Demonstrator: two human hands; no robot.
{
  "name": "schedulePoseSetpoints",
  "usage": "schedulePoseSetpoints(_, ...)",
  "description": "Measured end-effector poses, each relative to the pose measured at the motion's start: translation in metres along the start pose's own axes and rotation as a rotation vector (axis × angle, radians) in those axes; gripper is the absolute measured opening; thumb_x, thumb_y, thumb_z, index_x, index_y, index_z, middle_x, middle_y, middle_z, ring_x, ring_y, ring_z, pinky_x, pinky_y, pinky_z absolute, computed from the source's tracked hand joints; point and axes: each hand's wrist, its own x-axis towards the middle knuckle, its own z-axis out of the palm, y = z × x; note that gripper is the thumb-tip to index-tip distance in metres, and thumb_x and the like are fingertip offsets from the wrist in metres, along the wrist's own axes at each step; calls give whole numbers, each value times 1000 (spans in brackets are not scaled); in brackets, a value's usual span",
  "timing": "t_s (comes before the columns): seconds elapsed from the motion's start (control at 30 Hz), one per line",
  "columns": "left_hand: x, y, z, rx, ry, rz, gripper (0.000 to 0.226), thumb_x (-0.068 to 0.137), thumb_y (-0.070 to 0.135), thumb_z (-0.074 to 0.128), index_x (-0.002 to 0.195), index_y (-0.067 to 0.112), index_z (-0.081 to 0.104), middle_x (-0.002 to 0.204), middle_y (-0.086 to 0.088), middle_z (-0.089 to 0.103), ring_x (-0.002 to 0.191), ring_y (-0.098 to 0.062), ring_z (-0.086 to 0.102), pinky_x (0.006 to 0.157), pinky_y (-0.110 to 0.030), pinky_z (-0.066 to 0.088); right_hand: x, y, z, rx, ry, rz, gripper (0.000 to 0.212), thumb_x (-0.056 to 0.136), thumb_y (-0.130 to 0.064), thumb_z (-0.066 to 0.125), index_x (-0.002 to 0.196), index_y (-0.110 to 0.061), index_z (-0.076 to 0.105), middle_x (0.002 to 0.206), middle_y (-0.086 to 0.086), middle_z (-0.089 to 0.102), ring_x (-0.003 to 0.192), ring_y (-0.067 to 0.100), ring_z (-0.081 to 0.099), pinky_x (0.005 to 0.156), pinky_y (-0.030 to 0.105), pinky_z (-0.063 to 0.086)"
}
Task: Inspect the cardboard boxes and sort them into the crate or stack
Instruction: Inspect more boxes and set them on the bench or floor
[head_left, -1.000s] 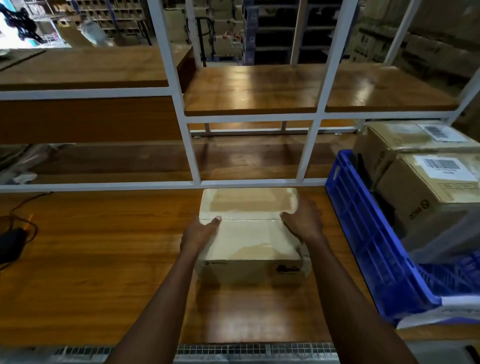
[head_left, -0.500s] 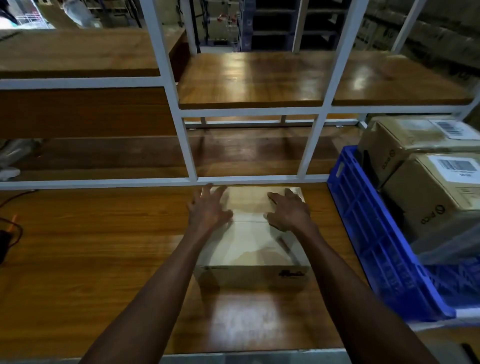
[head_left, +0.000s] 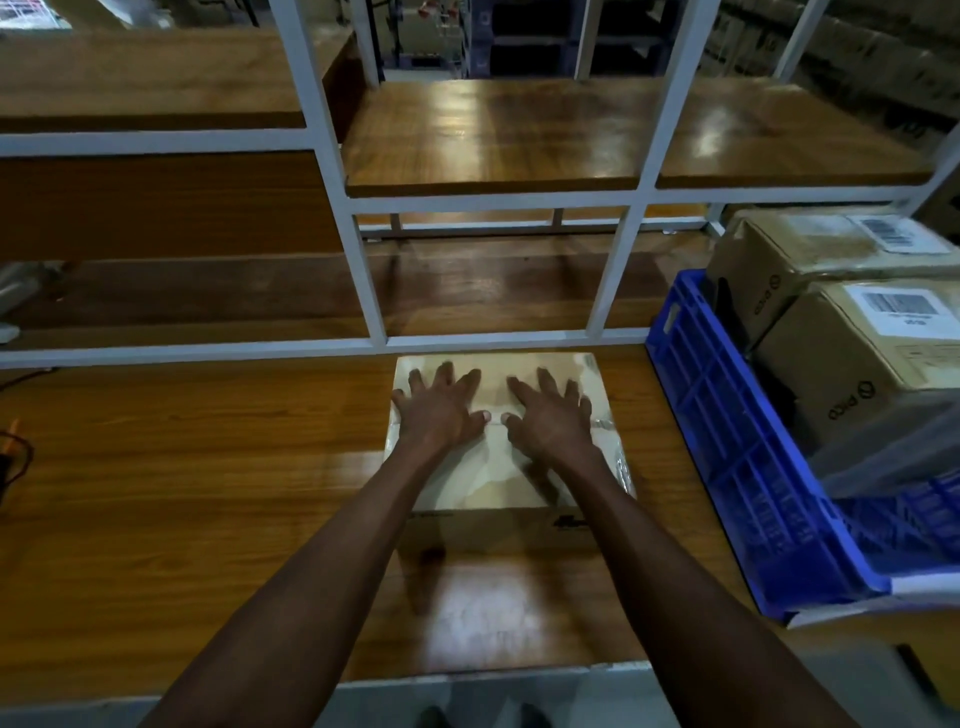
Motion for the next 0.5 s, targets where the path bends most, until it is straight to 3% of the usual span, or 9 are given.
schedulePoseSetpoints(0.13, -25, 7, 9, -115, 30, 3, 64, 94, 60, 60, 152, 40, 42, 164, -2, 28, 151, -37, 21, 117, -65, 18, 1, 5, -6, -23, -12, -11, 67, 104, -54, 48, 163, -45, 18, 176, -1, -1, 159, 43, -2, 127, 60, 6)
schedulePoseSetpoints(0.27, -44, 12, 25, -91, 3, -20, 59, 101, 57, 49, 156, 44, 33, 170, 3, 18, 157, -34, 6, 119, -64, 9, -3, 4, -5, -29, -10, -22, 67, 104, -54, 48, 164, -43, 20, 176, 0, 1, 159, 43, -1, 127, 60, 7)
schedulePoseSetpoints(0.43, -42, 15, 21, -51, -26, -18, 60, 102, 54, 48, 157, 42, 29, 171, 3, 15, 157, -37, 3, 120, -67, 11, -31, -2, -10, -143, -50, -13, 58, 100, -52, 58, 154, -38, 44, 162, 6, 33, 147, 41, 33, 118, 59, 27)
schedulePoseSetpoints(0.5, -41, 15, 24, -64, -24, -27, 60, 102, 54, 48, 157, 42, 29, 171, 3, 14, 157, -36, 2, 120, -67, 10, -48, 1, 5, -97, -57, -12, 55, 104, -49, 51, 157, -39, 39, 167, 6, 25, 153, 43, 22, 120, 61, 22)
